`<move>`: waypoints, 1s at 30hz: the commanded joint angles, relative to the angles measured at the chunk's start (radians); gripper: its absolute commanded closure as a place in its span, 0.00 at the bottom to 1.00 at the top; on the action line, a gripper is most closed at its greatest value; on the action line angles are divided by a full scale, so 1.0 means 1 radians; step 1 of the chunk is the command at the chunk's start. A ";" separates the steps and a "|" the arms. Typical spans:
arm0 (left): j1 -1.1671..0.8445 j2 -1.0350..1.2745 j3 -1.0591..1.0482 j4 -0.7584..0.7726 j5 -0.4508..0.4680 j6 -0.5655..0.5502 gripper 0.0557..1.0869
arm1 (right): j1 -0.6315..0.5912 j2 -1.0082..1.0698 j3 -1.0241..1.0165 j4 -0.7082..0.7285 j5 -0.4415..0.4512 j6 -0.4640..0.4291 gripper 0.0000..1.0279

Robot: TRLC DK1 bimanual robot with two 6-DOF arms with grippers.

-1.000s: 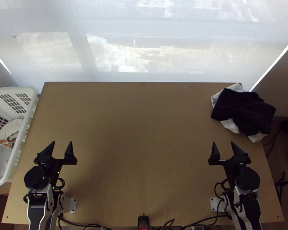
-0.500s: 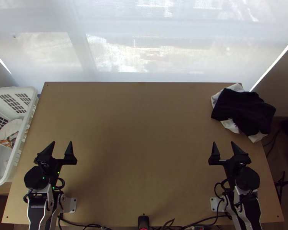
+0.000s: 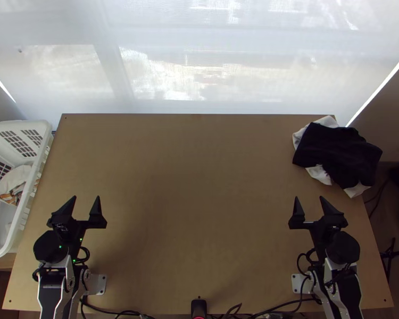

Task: Fold the t-shirt

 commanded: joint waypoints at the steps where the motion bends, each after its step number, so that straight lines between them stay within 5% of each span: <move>1: -0.011 0.000 0.000 0.000 0.000 -0.003 0.05 | 0.003 0.000 0.000 -0.001 0.002 0.003 0.05; 7: -0.018 0.000 0.000 -0.001 -0.009 -0.010 0.05 | -0.082 0.000 0.003 0.012 0.002 -0.013 0.05; 12: -0.032 -0.001 0.002 0.019 -0.018 -0.179 0.05 | -0.097 0.001 0.003 0.022 0.002 -0.107 0.05; 18: -0.032 0.000 0.011 0.039 -0.026 -0.201 0.05 | -0.123 0.069 0.006 0.106 0.005 -0.104 0.05; 25: -0.011 0.029 0.082 0.017 -0.115 -0.197 0.05 | -0.163 0.374 0.088 0.266 0.033 -0.082 0.05; 30: -0.008 0.286 0.230 -0.012 -0.189 -0.220 0.05 | -0.185 0.696 0.335 0.215 0.040 -0.050 0.05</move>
